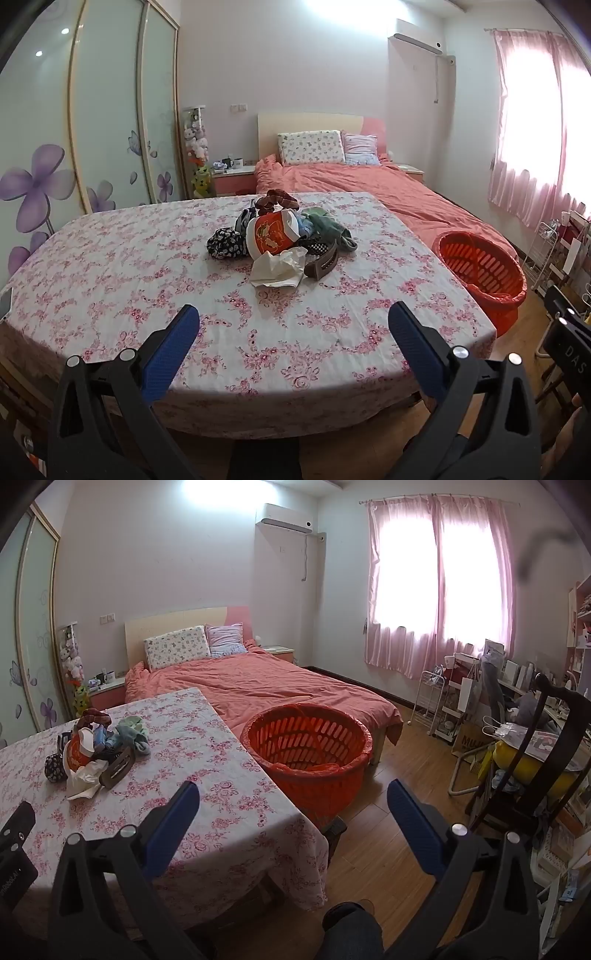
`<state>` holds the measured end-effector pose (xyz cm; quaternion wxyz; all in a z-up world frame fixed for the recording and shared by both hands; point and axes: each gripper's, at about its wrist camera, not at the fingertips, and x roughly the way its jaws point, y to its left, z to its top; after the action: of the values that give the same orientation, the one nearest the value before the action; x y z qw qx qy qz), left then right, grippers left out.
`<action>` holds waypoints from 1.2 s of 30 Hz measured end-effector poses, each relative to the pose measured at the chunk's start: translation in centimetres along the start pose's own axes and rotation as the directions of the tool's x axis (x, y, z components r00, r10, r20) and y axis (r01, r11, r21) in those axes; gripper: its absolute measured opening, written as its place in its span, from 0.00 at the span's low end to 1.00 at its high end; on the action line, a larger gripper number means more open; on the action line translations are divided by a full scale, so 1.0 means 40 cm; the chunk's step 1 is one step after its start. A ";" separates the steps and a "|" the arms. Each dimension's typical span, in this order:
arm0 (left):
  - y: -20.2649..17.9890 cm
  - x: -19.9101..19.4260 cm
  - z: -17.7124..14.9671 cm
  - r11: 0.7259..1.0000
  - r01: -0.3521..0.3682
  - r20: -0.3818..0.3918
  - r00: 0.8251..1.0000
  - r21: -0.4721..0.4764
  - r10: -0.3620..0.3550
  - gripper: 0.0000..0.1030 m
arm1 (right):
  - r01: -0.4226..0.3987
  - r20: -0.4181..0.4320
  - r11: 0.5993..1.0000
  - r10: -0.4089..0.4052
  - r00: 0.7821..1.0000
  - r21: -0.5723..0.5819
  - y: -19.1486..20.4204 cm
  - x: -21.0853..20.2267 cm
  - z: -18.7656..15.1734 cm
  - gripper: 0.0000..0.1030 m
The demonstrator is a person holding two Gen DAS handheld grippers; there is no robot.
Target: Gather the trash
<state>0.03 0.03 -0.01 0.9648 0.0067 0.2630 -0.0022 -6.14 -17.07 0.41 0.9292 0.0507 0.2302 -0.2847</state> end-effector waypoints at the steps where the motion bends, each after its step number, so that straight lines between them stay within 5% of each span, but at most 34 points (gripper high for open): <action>1: 0.000 0.000 0.000 1.000 0.000 0.001 1.000 0.001 0.000 0.98 | -0.001 0.002 1.000 0.001 1.000 0.001 0.000 0.000 0.000 0.96; 36: 0.027 0.001 -0.027 1.000 0.005 -0.010 1.000 -0.002 -0.005 0.98 | 0.001 0.006 1.000 -0.001 1.000 -0.007 0.001 0.000 0.004 0.96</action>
<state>-0.49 1.12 -0.94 0.9635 0.0049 0.2678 -0.0043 -6.04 -17.08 0.56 0.9299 0.0465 0.2283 -0.2846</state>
